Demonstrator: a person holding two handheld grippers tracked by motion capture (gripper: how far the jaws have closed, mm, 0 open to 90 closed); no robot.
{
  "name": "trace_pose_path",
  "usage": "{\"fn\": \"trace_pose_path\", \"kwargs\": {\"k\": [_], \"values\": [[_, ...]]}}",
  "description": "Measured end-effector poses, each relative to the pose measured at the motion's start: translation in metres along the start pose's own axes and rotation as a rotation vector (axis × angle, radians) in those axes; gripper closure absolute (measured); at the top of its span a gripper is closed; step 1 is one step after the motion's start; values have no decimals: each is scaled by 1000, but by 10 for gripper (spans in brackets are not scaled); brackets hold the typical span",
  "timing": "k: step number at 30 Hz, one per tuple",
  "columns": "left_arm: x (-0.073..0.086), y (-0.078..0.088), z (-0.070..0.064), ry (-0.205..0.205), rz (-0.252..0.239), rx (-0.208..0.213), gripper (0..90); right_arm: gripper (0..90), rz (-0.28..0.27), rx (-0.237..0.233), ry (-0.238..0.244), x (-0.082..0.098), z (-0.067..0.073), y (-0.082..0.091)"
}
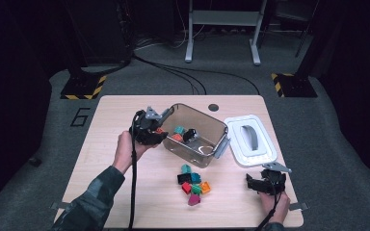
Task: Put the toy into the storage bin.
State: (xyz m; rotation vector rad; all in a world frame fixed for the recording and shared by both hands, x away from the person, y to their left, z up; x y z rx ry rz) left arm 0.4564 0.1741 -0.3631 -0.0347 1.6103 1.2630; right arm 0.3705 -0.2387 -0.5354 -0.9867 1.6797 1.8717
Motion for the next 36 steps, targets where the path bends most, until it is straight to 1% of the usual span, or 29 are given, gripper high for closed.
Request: {"fn": "trace_pose_path", "kwargs": {"k": [4, 7, 8, 9, 12, 14, 15, 17, 19, 21, 22, 24, 26, 27, 28, 29, 30, 33, 35, 36], "values": [[-12, -2, 4, 0, -10, -5, 583, 85, 0, 0, 0, 0, 0, 0], [-21, -2, 7, -14, -11, -12, 583, 85, -1, 0, 0, 0, 0, 0], [-23, -3, 7, -6, -20, -12, 583, 85, 0, 0, 0, 0, 0, 0], [-26, -3, 8, -17, -15, -12, 583, 85, 0, 0, -1, 0, 0, 0], [-33, -5, 9, -21, -19, -17, 583, 85, 0, 0, 1, 0, 0, 0], [-36, -6, 10, -26, -17, -15, 583, 85, 0, 0, 1, 0, 0, 0], [-37, -8, 10, -26, -24, -18, 583, 85, 0, 0, 1, 0, 0, 0], [-39, -9, 10, -17, -26, -14, 583, 84, 0, 0, 0, 0, 0, 0], [-41, -11, 12, -29, -22, -17, 583, 84, 0, 0, 0, 0, 0, 0], [-43, -14, 13, -24, -26, -16, 583, 85, 0, 0, 1, 0, 0, 0], [-45, -15, 13, -34, -21, -22, 583, 85, 1, 0, 0, 0, 0, 0], [-46, -18, 13, -22, -33, -20, 583, 85, 0, 0, 0, 0, 0, 0], [-49, -19, 14, -32, -26, -24, 583, 84, 0, 0, 1, 0, 0, 0], [-50, -21, 14, -28, -34, -24, 583, 84, 1, 0, 1, 0, 0, 0], [-51, -21, 14, -32, -32, -25, 583, 85, 0, 0, 0, 0, 0, 0], [-53, -22, 14, -28, -34, -25, 583, 84, 0, 0, 1, 0, 0, 0], [-55, -23, 14, -35, -32, -25, 583, 85, 0, 0, 0, 0, 0, 0], [-59, -27, 15, -37, -34, -33, 583, 84, 1, 0, 1, 0, 0, 0], [-61, -30, 15, -28, -35, -28, 583, 84, 0, 0, 1, 0, 0, 0], [-63, -31, 15, -31, -34, -31, 583, 84, 0, 0, 1, 0, 0, 0]]}}
Point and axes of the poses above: each handheld gripper's, and its own axes: y roughly backward along the jaws, x roughly out of its underside, z roughly to its left, the point moved 1 cm from there along -y, roughly forward along the jaws, and after that the axes turned 1 degree about -z, right-handed, at the moved point
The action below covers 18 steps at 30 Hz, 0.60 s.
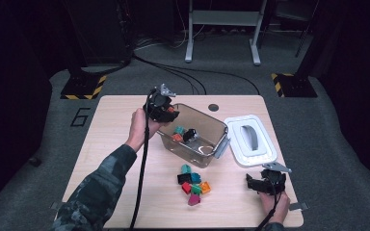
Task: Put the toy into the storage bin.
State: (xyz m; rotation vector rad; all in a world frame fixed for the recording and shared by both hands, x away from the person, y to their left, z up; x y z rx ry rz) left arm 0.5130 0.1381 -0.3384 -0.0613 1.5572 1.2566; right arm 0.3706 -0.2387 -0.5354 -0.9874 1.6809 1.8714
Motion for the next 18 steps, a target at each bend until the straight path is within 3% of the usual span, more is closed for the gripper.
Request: {"fn": "trace_pose_path", "kwargs": {"k": [8, 18], "values": [[-3, -17, -2, 12, 16, 10, 583, 84, 0, -1, 1, 0, 0, 0], [13, -38, -4, 35, 55, 16, 583, 84, 0, -1, 0, 0, 0, 0]]}}
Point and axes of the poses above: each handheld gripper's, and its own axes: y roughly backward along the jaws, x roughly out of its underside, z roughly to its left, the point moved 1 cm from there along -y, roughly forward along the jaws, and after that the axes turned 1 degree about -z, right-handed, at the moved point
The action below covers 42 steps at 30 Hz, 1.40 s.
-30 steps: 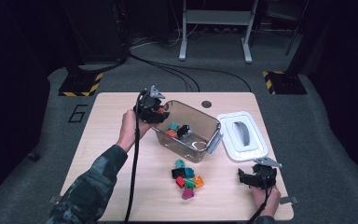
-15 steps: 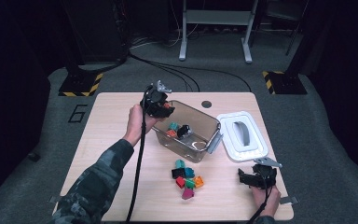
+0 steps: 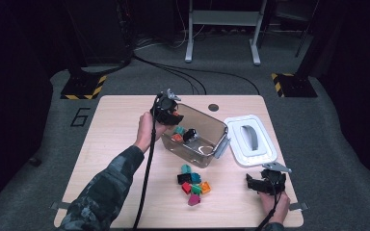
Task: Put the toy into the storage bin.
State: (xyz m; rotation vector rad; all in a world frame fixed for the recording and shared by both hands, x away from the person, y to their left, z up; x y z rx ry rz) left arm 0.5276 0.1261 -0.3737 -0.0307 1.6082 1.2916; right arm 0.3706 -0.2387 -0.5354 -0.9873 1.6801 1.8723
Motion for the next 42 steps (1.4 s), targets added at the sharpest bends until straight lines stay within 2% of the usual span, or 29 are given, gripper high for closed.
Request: {"fn": "trace_pose_path", "kwargs": {"k": [2, 10, 17, 24, 26, 33, 38, 42], "values": [[3, -3, 0, 9, 0, 1, 583, 84, -1, 0, 2, 0, 0, 0], [11, -12, -1, 3, 30, -6, 582, 85, 0, 0, 0, 0, 0, 0], [15, -12, -2, -9, 46, -8, 581, 85, -1, 0, 1, 0, 0, 0], [23, -15, -2, 9, 61, 6, 574, 85, 0, 0, 1, 0, 0, 0], [24, -13, -2, 9, 58, 7, 536, 85, 0, 0, 0, 0, 0, 0], [23, 8, -5, 2, 11, 2, 334, 86, -2, 0, 0, 0, 0, 0], [26, 34, -12, -13, -35, 5, 246, 86, -2, 0, 0, 0, 0, 0], [35, 52, -17, -25, -64, 9, 202, 86, -2, -1, -1, 0, 0, 0]]}}
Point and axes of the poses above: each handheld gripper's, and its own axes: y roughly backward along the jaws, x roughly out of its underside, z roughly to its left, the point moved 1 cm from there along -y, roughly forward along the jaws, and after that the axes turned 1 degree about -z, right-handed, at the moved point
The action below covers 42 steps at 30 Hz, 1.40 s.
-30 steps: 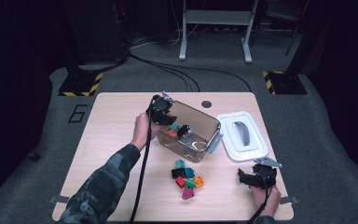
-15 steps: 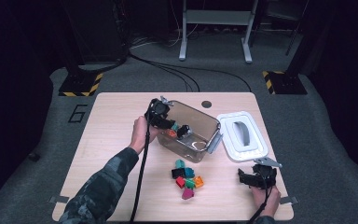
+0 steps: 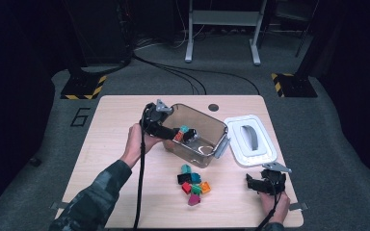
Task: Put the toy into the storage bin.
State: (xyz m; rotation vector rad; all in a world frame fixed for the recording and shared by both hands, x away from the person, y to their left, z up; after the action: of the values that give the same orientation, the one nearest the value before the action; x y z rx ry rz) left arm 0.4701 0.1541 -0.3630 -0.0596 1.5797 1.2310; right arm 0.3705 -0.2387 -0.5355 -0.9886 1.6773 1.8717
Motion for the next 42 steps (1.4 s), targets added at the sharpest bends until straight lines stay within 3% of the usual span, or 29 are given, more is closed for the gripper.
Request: {"fn": "trace_pose_path", "kwargs": {"k": [3, 7, 15, 23, 29, 31, 36, 39, 42], "values": [[8, 10, -4, -16, -1, 1, 185, 86, 0, 0, 0, 0, 0, 0], [20, 16, -6, -8, 0, 8, 170, 86, 1, 1, -1, 0, 0, 0], [58, 16, -22, -8, 14, 22, 155, 86, 1, 0, -1, 0, 0, 0], [97, -10, -42, 2, 58, 104, 167, 86, 1, 0, -1, 0, 0, 0], [109, -33, -56, -10, 97, 163, 219, 86, 1, 0, -1, 0, 0, 0], [111, -40, -60, 6, 102, 177, 229, 86, 1, 1, -1, 0, 0, 0], [111, -55, -73, 11, 112, 192, 279, 86, 1, 0, -1, 0, 0, 0], [111, -62, -78, -10, 131, 172, 284, 86, 1, 0, -1, 0, 0, 0], [114, -67, -80, -2, 150, 163, 293, 87, 0, 0, -2, 0, 0, 0]]}}
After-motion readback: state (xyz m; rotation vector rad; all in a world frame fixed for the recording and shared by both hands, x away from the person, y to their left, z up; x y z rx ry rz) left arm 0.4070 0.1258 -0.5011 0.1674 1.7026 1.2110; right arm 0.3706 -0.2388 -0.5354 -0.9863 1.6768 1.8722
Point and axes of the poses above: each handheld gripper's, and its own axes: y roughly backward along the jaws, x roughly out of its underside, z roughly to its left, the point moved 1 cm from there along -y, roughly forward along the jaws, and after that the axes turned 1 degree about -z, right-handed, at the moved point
